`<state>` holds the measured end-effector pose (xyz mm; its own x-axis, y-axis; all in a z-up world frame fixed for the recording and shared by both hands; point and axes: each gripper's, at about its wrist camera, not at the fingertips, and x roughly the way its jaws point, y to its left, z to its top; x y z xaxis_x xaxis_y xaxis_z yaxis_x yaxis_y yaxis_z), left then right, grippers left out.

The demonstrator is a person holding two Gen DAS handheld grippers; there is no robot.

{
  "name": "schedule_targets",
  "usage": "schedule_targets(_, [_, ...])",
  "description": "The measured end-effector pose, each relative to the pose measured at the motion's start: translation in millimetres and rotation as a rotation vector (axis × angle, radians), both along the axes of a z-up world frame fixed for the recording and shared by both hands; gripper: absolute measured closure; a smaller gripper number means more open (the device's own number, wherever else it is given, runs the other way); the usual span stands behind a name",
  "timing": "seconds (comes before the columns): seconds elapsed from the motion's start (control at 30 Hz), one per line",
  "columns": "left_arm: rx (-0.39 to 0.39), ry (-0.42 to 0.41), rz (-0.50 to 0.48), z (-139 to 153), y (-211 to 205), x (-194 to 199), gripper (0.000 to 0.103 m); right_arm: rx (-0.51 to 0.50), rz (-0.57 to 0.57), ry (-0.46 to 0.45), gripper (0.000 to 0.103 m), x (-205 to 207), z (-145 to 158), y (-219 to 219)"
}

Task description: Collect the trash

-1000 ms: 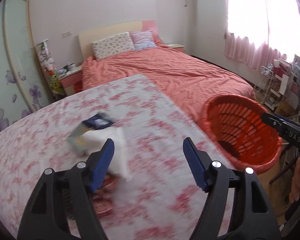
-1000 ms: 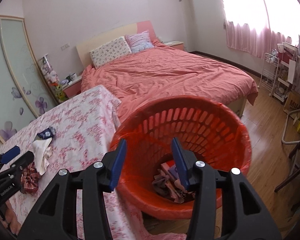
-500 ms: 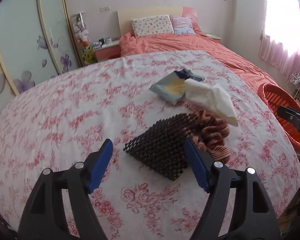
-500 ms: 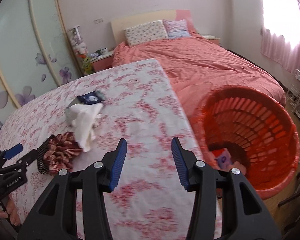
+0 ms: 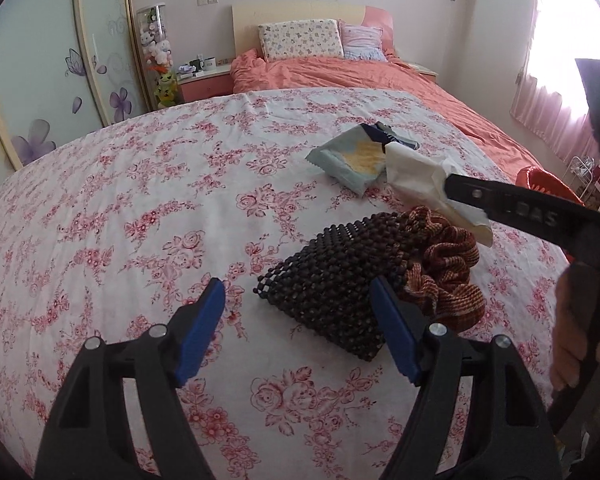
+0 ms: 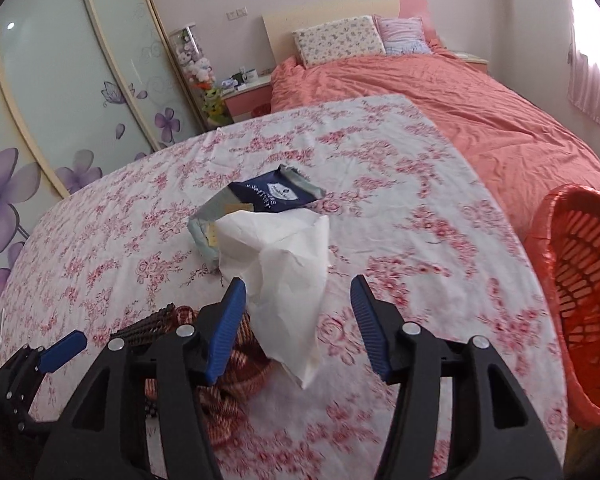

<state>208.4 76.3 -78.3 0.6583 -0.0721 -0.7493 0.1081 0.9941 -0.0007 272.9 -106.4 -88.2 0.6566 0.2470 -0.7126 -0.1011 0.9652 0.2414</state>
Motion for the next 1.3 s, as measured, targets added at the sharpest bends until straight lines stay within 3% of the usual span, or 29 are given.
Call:
schedule_targets(0.03, [-0.002,0.002,-0.004,0,0,0,0.029,0.007,0.008,0.022,0.055,4,-5,2])
schedule_targets(0.07, [-0.005,0.004,-0.009,-1,0,0,0.029,0.02,0.016,0.035,0.069,5,-8,2])
schedule_targets(0.2, [-0.014,0.02,-0.022,-5,-2,3,0.032,0.002,0.018,-0.004,0.086,-7,-6,-3])
schedule_targets(0.27, [-0.027,0.042,-0.034,-9,-5,5,0.047,-0.021,-0.006,-0.017,0.087,-12,-3,-10])
schedule_targets(0.4, [-0.017,0.04,-0.033,-14,-9,5,0.066,-0.038,-0.046,-0.017,0.088,-17,-3,-23])
schedule_targets(0.47, [-0.019,0.034,-0.034,-13,-9,5,0.085,-0.041,-0.061,-0.014,0.088,-18,-4,-29])
schedule_targets(0.57, [-0.027,0.027,-0.006,-9,0,7,0.092,-0.053,-0.077,-0.018,0.088,-19,-4,-34])
schedule_targets(0.73, [0.038,-0.017,0.094,3,27,21,0.096,-0.092,-0.082,-0.025,0.088,-21,-6,-36])
schedule_targets(0.9, [0.029,0.006,0.154,0,48,40,0.096,-0.137,-0.067,-0.041,0.087,-24,-8,-31])
schedule_targets(1.0, [0.014,0.011,0.144,-3,51,41,0.087,-0.136,-0.064,-0.034,0.086,-23,-8,-32])
schedule_targets(1.07, [-0.015,0.017,0.126,-5,52,39,0.07,-0.128,-0.065,-0.029,0.086,-24,-8,-34])
schedule_targets(1.3, [-0.029,0.048,0.103,-17,47,39,0.068,-0.13,-0.061,-0.02,0.084,-23,-9,-33])
